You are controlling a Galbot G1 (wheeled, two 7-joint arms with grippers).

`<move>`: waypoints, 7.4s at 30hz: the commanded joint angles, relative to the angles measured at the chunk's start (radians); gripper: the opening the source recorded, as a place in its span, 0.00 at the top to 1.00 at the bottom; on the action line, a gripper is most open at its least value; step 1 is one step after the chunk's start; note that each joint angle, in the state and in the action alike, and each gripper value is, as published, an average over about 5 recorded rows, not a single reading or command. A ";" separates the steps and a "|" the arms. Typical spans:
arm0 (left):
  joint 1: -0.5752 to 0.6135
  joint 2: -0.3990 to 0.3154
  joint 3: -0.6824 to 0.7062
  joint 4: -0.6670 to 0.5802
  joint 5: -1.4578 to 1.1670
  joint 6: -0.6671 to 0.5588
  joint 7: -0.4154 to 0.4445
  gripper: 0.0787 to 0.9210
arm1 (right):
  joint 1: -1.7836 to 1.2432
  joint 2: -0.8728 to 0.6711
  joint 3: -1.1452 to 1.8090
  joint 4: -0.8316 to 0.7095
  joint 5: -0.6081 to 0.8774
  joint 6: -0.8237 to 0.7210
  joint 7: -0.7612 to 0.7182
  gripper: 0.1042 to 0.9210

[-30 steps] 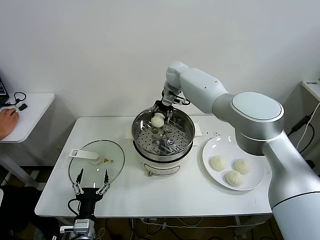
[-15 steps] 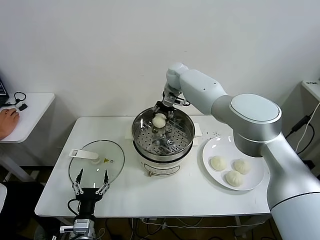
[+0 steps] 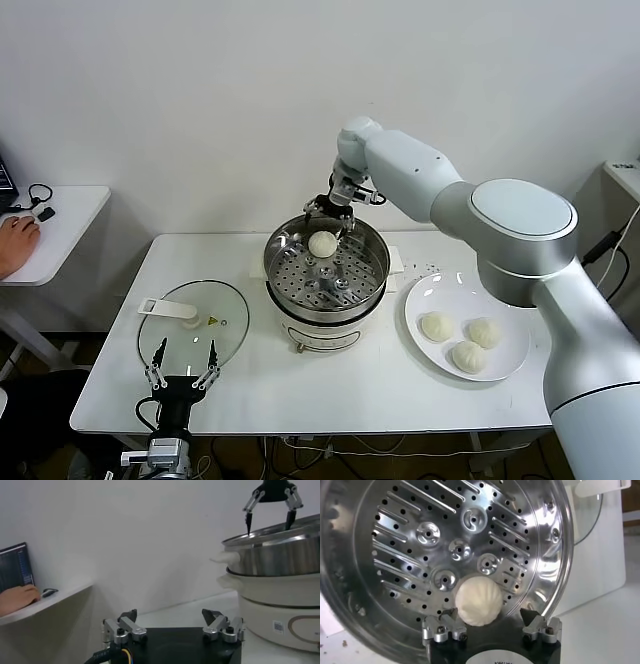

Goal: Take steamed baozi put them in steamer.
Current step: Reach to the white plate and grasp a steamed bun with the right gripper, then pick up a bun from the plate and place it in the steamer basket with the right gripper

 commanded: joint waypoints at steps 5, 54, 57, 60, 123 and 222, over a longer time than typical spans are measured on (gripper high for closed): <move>0.005 -0.006 -0.001 -0.005 0.002 0.001 -0.001 0.12 | 0.133 -0.079 -0.177 0.098 0.195 0.049 -0.009 0.12; -0.007 0.000 0.012 0.020 -0.001 0.010 0.000 0.12 | 0.489 -0.449 -0.672 0.644 0.548 -0.403 0.021 0.12; -0.008 0.001 0.011 0.024 -0.002 0.009 0.000 0.12 | 0.493 -0.450 -0.693 0.663 0.559 -0.436 0.011 0.12; -0.011 0.001 0.010 0.028 -0.003 0.008 0.000 0.12 | 0.503 -0.450 -0.723 0.685 0.590 -0.485 -0.002 0.12; -0.026 0.010 -0.019 0.077 -0.004 -0.007 0.001 0.12 | 0.079 -0.548 -0.545 0.699 0.613 -1.096 0.119 0.12; -0.031 0.007 -0.022 0.061 -0.002 -0.005 0.006 0.12 | 0.553 -0.514 -0.681 0.891 0.673 -0.983 -0.033 0.39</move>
